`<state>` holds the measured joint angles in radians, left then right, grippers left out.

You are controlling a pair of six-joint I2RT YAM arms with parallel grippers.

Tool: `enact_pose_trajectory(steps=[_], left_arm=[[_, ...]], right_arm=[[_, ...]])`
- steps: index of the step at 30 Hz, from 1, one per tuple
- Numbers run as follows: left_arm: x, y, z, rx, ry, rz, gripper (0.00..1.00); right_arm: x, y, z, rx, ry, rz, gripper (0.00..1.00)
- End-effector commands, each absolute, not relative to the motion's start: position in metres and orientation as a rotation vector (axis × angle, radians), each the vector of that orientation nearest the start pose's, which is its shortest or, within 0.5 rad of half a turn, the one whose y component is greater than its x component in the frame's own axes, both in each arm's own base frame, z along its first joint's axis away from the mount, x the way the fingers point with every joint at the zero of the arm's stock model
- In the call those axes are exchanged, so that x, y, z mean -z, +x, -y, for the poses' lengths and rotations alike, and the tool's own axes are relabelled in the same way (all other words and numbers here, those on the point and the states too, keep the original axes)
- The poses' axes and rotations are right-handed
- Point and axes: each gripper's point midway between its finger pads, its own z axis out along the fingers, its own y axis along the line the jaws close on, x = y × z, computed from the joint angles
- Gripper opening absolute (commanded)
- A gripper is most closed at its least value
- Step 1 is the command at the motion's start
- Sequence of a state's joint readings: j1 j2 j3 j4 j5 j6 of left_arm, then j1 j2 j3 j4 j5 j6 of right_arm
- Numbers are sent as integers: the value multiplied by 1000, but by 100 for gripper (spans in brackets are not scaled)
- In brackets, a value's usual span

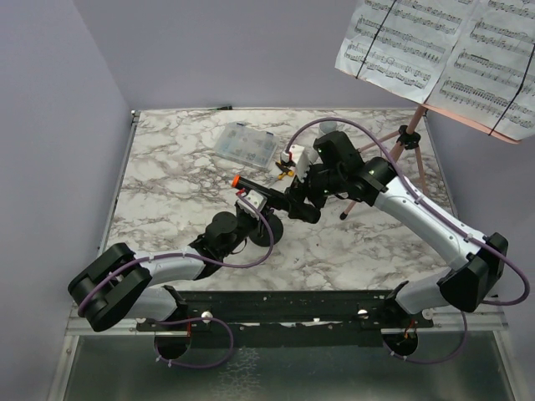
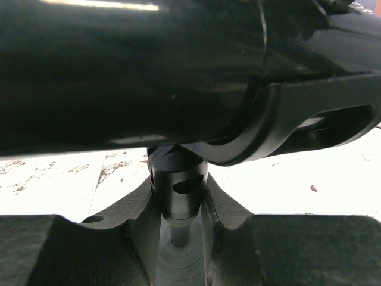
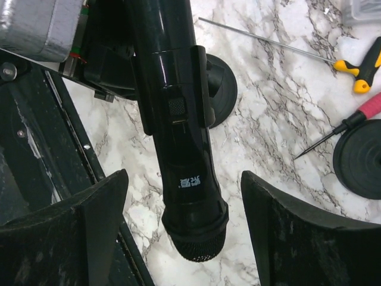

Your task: Pack up the instrument practice props

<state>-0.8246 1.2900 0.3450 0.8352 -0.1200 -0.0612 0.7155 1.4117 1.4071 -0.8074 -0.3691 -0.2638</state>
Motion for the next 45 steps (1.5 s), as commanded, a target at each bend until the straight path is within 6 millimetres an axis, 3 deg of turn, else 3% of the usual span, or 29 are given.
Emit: enact_pose_trajectory(steps=[1,17,27,35,45], left_arm=[[-139,263,275,631,582,-1604,0],[-140,265,273,618,569,-1606,0],[-130,276,249,489,477,-1663,0],[-118,291,214,281,372,-1738,0],[-114,307,179,182,238,-1784,0]], right_arm=[[-218,236,-291,-703,-1388,-1967,80],[-168,239,-299,-732,-1487,-2009,51],[-160,225,-282,-704,-1504,-2056,2],[-141,199,-258,-701,-1517,-2181,1],[-131,181,-237,-672,-1478,-2245,0]])
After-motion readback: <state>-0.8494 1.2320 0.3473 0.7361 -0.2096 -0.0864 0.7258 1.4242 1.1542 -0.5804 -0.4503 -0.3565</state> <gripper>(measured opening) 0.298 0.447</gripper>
